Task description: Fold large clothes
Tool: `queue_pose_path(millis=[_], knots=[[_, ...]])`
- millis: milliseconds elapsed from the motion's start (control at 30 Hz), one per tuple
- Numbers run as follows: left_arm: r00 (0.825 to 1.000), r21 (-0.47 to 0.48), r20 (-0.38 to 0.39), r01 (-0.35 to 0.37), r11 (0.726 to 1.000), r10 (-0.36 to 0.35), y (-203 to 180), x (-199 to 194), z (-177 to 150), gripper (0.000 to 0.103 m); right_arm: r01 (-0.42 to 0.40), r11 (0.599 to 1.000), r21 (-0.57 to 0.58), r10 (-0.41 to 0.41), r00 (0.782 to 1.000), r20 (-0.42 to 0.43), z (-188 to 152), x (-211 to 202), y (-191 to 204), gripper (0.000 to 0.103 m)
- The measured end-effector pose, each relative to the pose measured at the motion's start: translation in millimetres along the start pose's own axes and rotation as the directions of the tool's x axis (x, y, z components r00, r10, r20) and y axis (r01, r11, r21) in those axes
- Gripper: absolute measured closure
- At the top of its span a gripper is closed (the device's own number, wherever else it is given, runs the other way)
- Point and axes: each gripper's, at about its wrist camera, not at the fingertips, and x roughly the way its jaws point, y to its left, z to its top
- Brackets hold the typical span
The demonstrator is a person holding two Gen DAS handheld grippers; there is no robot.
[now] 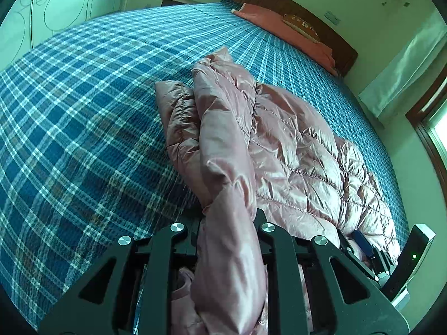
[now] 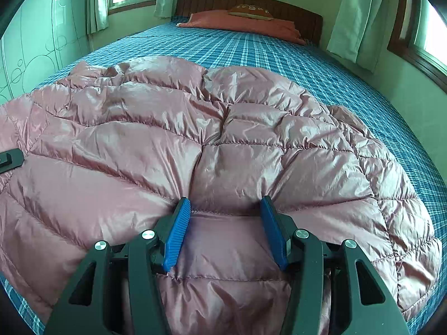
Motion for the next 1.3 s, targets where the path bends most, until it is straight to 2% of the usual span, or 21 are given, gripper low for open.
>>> queue_pose_path(millis=[333, 500, 667, 867, 1067, 1300], knots=[[0.999, 0.046, 0.041, -0.026, 0.999, 0.024, -21.3, -16.6, 7.6, 0.087, -0.005, 1.000, 0.007, 0.005, 1.000, 0.005, 7.1, -4.5, -8.4, 0.051], [0.996, 0.097, 0.077, -0.052, 0.994, 0.044, -42.6, -29.9, 10.3, 0.087, -0.014, 1.000, 0.019, 0.014, 1.000, 0.012, 7.7, -9.6, -18.5, 0.051], [0.993, 0.151, 0.111, -0.050, 0.987, 0.034, -69.5, -45.6, 12.4, 0.088, -0.027, 0.998, 0.051, 0.026, 0.999, 0.025, 4.0, -17.6, -31.2, 0.051], [0.990, 0.245, 0.143, -0.053, 0.968, 0.018, -116.5, -60.9, 8.6, 0.088, -0.032, 0.995, 0.097, 0.028, 0.998, 0.048, -1.2, -31.6, -53.3, 0.050], [0.987, 0.329, 0.159, -0.073, 0.941, 0.021, -163.7, -58.9, -4.1, 0.088, 0.013, 0.988, 0.153, -0.024, 0.997, 0.075, -9.4, -43.7, -92.1, 0.050], [0.988, 0.392, 0.151, -0.078, 0.917, 0.019, -203.3, -50.6, -20.0, 0.088, 0.050, 0.970, 0.238, -0.066, 0.996, 0.060, -23.5, -49.6, -129.0, 0.050]])
